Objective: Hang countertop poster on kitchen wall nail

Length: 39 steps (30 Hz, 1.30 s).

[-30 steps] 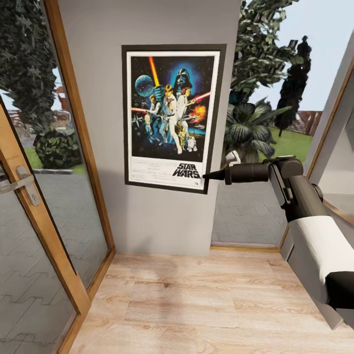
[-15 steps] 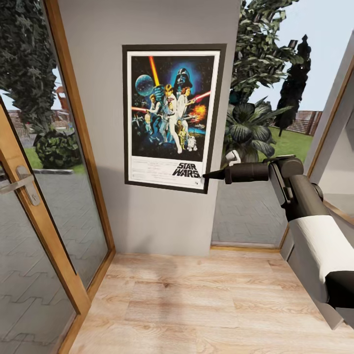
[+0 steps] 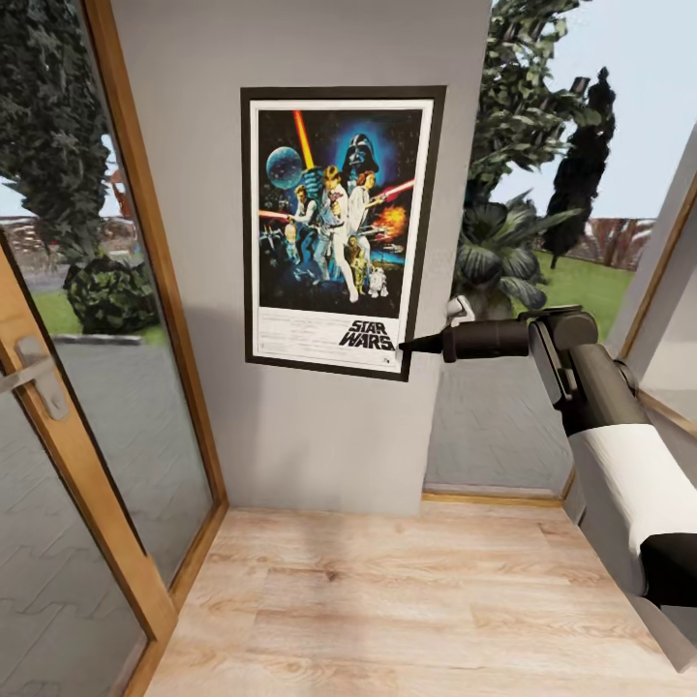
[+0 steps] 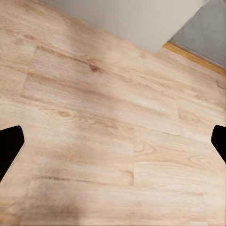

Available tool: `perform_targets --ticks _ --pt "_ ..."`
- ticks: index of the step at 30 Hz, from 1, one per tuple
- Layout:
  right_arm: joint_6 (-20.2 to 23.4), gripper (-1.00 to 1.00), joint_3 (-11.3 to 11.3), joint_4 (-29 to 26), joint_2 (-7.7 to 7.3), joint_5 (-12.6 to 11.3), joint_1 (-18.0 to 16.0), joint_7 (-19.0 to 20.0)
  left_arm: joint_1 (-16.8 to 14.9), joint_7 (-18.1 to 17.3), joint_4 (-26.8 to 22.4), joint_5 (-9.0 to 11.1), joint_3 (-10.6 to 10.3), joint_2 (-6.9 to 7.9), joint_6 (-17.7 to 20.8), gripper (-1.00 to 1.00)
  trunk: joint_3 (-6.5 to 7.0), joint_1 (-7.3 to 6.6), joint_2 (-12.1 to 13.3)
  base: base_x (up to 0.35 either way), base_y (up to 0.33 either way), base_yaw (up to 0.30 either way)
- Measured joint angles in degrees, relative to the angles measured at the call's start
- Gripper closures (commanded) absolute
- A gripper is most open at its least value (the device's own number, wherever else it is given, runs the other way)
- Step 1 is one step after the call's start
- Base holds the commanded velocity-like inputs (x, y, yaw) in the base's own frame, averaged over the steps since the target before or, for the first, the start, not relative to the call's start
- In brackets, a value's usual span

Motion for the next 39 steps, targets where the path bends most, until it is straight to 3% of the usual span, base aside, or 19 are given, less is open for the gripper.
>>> perform_targets --ticks 24,39 --pt "-0.01 1.00 0.00 -0.17 0.77 0.00 0.00 -0.01 0.04 0.01 -0.07 0.00 -0.01 0.05 0.00 -1.00 0.00 0.00 0.00 0.290 0.147 0.000" --pt "0.01 1.00 0.00 -0.17 0.80 -0.01 -0.01 -0.05 0.03 0.01 -0.09 0.00 0.00 0.05 0.02 -1.00 0.00 0.01 0.00 0.191 0.000 0.000"
